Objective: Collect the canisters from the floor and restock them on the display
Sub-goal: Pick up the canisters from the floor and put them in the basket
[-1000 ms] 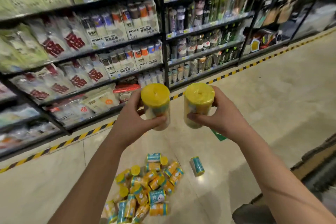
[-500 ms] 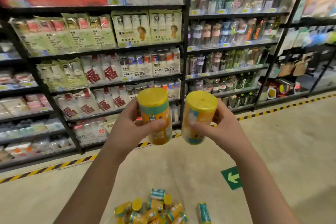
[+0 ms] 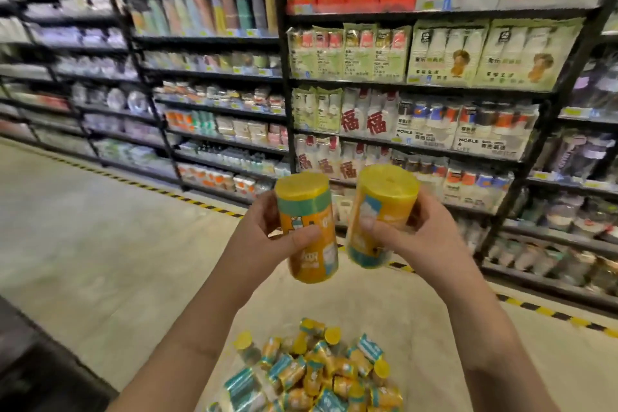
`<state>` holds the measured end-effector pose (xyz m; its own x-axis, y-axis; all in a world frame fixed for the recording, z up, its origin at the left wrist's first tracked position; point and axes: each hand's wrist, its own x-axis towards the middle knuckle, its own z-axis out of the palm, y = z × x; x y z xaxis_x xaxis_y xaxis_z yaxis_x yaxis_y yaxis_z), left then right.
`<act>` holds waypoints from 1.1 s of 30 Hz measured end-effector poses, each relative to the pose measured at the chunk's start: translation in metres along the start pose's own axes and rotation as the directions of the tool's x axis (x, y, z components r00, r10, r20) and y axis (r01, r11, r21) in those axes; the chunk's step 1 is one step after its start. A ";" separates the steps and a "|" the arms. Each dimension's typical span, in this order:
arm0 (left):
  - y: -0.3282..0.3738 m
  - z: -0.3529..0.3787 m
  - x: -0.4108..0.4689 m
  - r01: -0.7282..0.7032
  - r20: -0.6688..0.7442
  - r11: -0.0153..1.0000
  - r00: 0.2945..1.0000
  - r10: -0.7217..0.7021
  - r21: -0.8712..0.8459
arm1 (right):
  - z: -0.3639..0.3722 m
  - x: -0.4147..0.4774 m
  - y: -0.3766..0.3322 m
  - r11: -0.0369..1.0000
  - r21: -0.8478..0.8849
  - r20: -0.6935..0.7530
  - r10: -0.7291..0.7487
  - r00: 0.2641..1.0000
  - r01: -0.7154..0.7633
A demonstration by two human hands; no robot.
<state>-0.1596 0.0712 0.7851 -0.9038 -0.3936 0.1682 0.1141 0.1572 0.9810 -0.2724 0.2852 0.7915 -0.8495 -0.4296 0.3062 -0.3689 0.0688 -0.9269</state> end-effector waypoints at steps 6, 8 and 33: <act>0.005 -0.070 -0.093 0.073 -0.309 0.995 0.950 -0.049 0.068 | 0.081 -0.016 -0.019 0.996 0.077 0.247 -0.055 0.967 0.037; 0.011 -0.097 -0.130 0.090 -0.410 0.992 0.911 -0.046 0.088 | 0.116 -0.027 -0.032 0.994 0.095 0.339 -0.082 0.937 0.053; 0.037 -0.331 -0.777 0.230 -0.996 0.973 0.082 -0.027 -0.007 | 0.560 -0.506 -0.259 0.919 0.391 0.920 -0.391 0.004 0.051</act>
<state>0.6831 0.0833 0.7228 0.3335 -0.9390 0.0844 -0.0940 0.0560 0.9940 0.4639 -0.0199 0.7547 0.4881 -0.8572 0.1643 -0.2355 -0.3106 -0.9209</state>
